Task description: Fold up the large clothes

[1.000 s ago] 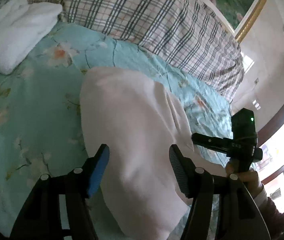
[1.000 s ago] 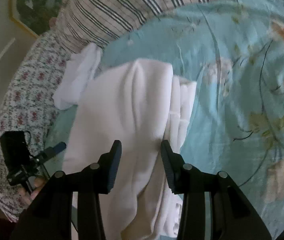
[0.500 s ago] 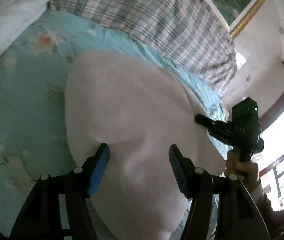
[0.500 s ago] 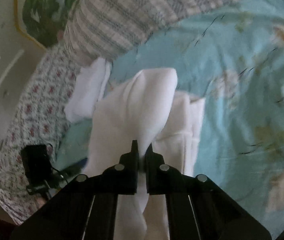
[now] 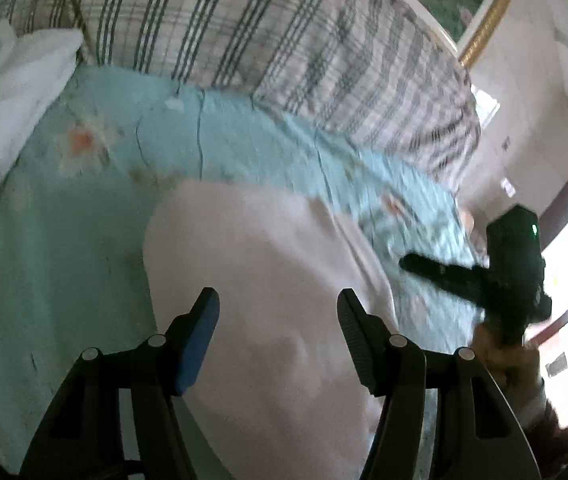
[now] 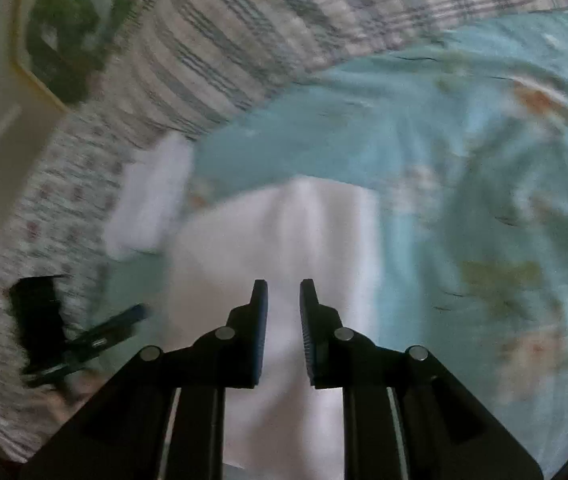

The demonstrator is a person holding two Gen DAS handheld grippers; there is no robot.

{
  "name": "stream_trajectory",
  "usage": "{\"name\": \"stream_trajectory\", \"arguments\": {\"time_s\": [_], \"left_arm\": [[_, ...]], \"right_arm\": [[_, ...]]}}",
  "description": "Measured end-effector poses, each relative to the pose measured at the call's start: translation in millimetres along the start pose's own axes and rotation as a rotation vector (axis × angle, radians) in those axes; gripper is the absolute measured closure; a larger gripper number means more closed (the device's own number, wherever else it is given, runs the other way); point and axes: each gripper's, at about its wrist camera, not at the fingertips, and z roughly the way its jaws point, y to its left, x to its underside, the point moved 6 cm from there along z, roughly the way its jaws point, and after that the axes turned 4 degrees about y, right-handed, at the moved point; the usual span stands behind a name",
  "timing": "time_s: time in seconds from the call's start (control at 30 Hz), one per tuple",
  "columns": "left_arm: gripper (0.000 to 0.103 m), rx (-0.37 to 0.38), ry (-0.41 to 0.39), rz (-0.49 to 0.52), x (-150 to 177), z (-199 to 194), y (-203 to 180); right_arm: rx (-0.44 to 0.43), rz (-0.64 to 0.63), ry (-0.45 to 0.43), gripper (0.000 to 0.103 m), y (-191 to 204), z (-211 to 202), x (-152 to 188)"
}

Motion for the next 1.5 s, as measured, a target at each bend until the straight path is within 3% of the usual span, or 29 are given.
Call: {"name": "stream_trajectory", "arguments": {"time_s": [0.07,0.13,0.23,0.3,0.33,0.43,0.6,0.7,0.87,0.93,1.0,1.03,1.13,1.27,1.5], "left_arm": [[0.042,-0.015,0.002,0.013,-22.0,15.7,1.5],[0.042,-0.058,0.030,0.008,-34.0,36.3,11.0],[0.057,-0.130,0.100,-0.031,-39.4,73.5,40.4],[0.090,-0.175,0.135,-0.039,-33.2,96.8,60.9],[0.094,-0.173,0.136,-0.050,-30.4,103.9,68.0],[0.094,-0.128,0.124,-0.087,-32.0,108.8,75.6],[0.095,-0.193,0.124,-0.031,-31.0,92.2,58.3],[0.086,-0.126,0.088,-0.018,-11.2,53.9,31.9],[0.085,0.025,0.062,0.029,47.7,1.5,-15.5],[0.085,0.043,0.081,0.072,76.2,-7.1,-33.9],[0.086,0.013,0.135,0.098,103.7,-1.2,-40.6],[0.086,-0.036,0.159,0.102,115.6,4.8,-37.7],[0.087,-0.057,0.145,0.096,128.6,7.3,-29.7],[0.087,-0.072,0.132,0.082,131.1,11.0,-28.2],[0.087,-0.154,0.098,0.137,136.9,18.0,-32.0]], "right_arm": [[-0.063,0.037,0.010,0.085,11.9,22.2,-7.3],[-0.020,0.019,0.014,0.085,12.1,50.6,-14.8],[0.110,0.031,0.058,0.085,-17.0,87.3,-16.7],[0.171,0.047,0.053,0.095,-41.7,97.4,-15.2],[0.186,0.064,0.041,0.103,-51.1,99.5,-14.7],[0.108,0.152,0.010,0.103,-71.9,94.6,-15.3],[0.134,0.116,0.033,0.103,-60.3,84.6,-13.7],[0.106,0.103,0.022,0.101,-41.6,64.7,-6.5],[0.080,-0.013,0.039,0.100,-7.0,29.6,32.8],[0.089,-0.057,0.073,0.100,1.0,20.0,58.8],[0.111,-0.096,0.097,0.100,1.2,14.8,78.9],[0.149,-0.120,0.112,0.100,-1.8,13.9,90.5],[0.275,-0.137,0.160,0.100,-21.4,22.5,111.7],[0.231,-0.085,0.146,0.103,-39.0,22.9,117.0],[0.239,-0.103,0.129,0.103,-40.9,16.9,122.5]]}}
